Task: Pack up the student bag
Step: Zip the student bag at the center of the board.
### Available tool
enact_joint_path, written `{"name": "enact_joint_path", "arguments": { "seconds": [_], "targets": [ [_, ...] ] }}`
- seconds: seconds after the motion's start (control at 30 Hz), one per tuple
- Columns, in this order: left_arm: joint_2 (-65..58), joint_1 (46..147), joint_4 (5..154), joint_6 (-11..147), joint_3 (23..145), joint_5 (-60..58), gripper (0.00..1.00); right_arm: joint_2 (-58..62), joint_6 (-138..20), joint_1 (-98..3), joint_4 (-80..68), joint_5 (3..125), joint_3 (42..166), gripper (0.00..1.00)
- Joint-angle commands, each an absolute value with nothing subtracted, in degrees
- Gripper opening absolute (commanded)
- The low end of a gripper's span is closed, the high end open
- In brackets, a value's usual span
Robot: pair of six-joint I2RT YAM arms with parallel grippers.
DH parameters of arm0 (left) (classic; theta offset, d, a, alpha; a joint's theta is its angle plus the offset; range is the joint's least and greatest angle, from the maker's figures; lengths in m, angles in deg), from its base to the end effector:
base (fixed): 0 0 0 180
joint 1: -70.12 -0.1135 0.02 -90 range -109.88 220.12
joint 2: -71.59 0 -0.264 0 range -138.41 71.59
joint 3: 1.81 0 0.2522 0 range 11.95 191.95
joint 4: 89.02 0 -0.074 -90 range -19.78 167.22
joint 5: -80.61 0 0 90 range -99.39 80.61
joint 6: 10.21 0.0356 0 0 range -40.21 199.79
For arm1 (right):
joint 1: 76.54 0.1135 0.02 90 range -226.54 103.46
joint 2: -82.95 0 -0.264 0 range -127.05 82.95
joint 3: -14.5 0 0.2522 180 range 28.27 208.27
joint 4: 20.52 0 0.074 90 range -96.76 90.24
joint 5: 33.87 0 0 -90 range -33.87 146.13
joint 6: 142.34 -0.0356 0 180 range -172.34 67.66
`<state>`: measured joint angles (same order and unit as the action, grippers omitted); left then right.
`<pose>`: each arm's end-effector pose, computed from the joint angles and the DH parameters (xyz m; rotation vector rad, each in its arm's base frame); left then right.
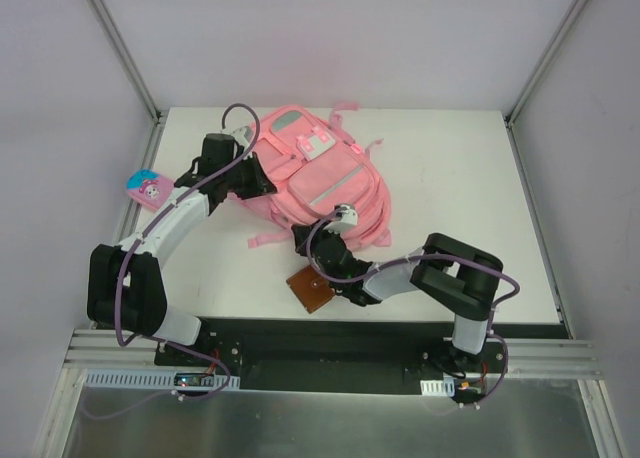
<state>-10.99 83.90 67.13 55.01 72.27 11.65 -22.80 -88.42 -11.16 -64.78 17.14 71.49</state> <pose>0.3135 -0.0900 0.2806 0.0128 2.1959 -0.7799 0.1700 0.3173 0.1700 0.1024 1.6890 0.7905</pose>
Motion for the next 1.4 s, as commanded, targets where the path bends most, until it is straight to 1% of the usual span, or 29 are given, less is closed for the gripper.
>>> {"name": "enact_joint_path", "arguments": {
  "seconds": [0.0,0.17,0.2,0.23,0.27,0.3,0.37,0.4,0.5,0.53,0.6,0.63,0.67,0.7,0.73,0.77,0.9,0.93,0.97,1.0,1.03,1.07,1.1,1.13,1.17,1.2,1.27,1.37],
  "targets": [
    [-10.85,84.0,69.66,56.23,72.69,16.63,0.0,-19.7,-90.05,-11.59,-67.58,17.36,70.98,0.0],
    [-10.67,84.0,69.66,56.06,72.69,17.16,0.0,-16.54,-86.54,-11.59,-63.03,21.58,69.58,0.0],
    [-10.67,84.0,69.83,56.14,72.69,17.24,0.08,-16.1,-84.88,-11.59,-61.79,21.93,69.49,0.0],
    [-10.76,84.0,69.83,56.4,72.6,17.76,0.19,-15.23,-83.56,-11.59,-60.65,22.2,69.4,0.0],
    [-10.93,84.0,69.83,56.67,72.6,18.29,0.23,-14.61,-82.33,-11.59,-58.81,22.46,69.4,0.0],
    [-10.85,84.0,69.75,56.85,72.51,18.64,0.32,-14.17,-80.05,-11.59,-57.92,22.55,69.4,0.0],
    [-10.93,84.09,70.01,56.06,71.55,18.65,0.6,-13.46,-78.37,-11.59,-56.68,22.38,69.49,0.0],
    [-10.93,84.09,70.18,55.88,71.02,19.26,0.69,-13.29,-77.49,-11.68,-56.59,22.46,69.49,0.0],
    [-10.23,84.18,70.89,55.7,69.26,19.96,0.78,-12.23,-74.23,-11.68,-53.52,22.38,70.89,0.0],
    [-9.8,84.27,71.15,55.88,68.48,20.23,0.84,-12.14,-73.27,-11.77,-53.17,22.64,71.07,0.0],
    [-9.7,84.18,71.24,56.06,68.03,19.8,0.85,-11.71,-74.31,-11.77,-51.85,23.86,70.98,0.0],
    [-10.05,84.18,71.24,56.14,67.94,19.7,0.85,-11.44,-76.84,-11.68,-51.93,24.31,70.55,0.1],
    [-10.23,84.18,71.15,56.14,68.11,19.62,0.85,-11.61,-79.3,-11.68,-51.93,24.57,69.76,0.52],
    [-10.58,84.18,71.24,56.14,68.2,19.88,0.85,-11.96,-81.59,-11.68,-52.02,24.83,69.49,0.67],
    [-11.28,84.18,71.24,56.06,68.73,19.97,0.84,-12.92,-83.44,-11.68,-52.02,25.36,69.57,0.72],
    [-11.55,84.18,71.15,56.14,69.08,20.14,0.84,-13.63,-87.02,-11.85,-52.46,27.28,69.84,0.75],
    [-12.25,84.18,71.06,56.23,69.96,20.06,0.83,-20.99,-96.36,-12.12,-56.58,29.75,73.34,0.76],
    [-12.34,84.18,71.15,56.41,70.14,19.88,0.83,-22.41,-98.03,-12.29,-57.72,29.85,74.22,0.79],
    [-12.34,84.18,71.06,56.58,70.22,19.7,0.83,-23.64,-100.05,-12.38,-57.73,29.24,74.93,0.79],
    [-12.34,84.18,70.8,57.02,70.31,19.62,0.83,-24.79,-105.72,-12.47,-57.73,29.49,76.07,0.78],
    [-12.43,84.09,70.45,57.28,70.4,19.53,0.83,-25.15,-107.17,-12.21,-57.65,29.84,76.95,0.79],
    [-12.43,84.18,70.1,57.55,70.58,19.35,0.84,-25.41,-108.14,-12.12,-56.78,29.93,78.26,0.79],
    [-12.52,84.18,69.75,57.81,70.75,19.09,0.84,-25.76,-112.76,-12.03,-54.33,28.72,79.06,0.8],
    [-12.52,84.18,69.4,57.99,70.75,18.91,0.84,-26.03,-115.07,-11.68,-50.91,26.18,79.5,0.74],
    [-12.6,84.18,69.31,57.9,70.84,18.48,0.84,-26.55,-115.88,-11.59,-51.49,21.28,79.33,0.72],
    [-12.52,84.18,69.3,58.6,71.01,18.21,0.84,-27.6,-114.93,-11.68,-52.45,20.28,79.42,0.71],
    [-12.17,84.01,68.6,58.95,71.37,16.29,0.84,-28.75,-116.14,-12.64,-52.55,21.76,81.0,0.68],
    [-12.34,83.83,66.85,60.36,72.94,16.1,0.86,-31.04,-119.67,-13.61,-52.99,22.64,81.61,0.67]
  ]
}}
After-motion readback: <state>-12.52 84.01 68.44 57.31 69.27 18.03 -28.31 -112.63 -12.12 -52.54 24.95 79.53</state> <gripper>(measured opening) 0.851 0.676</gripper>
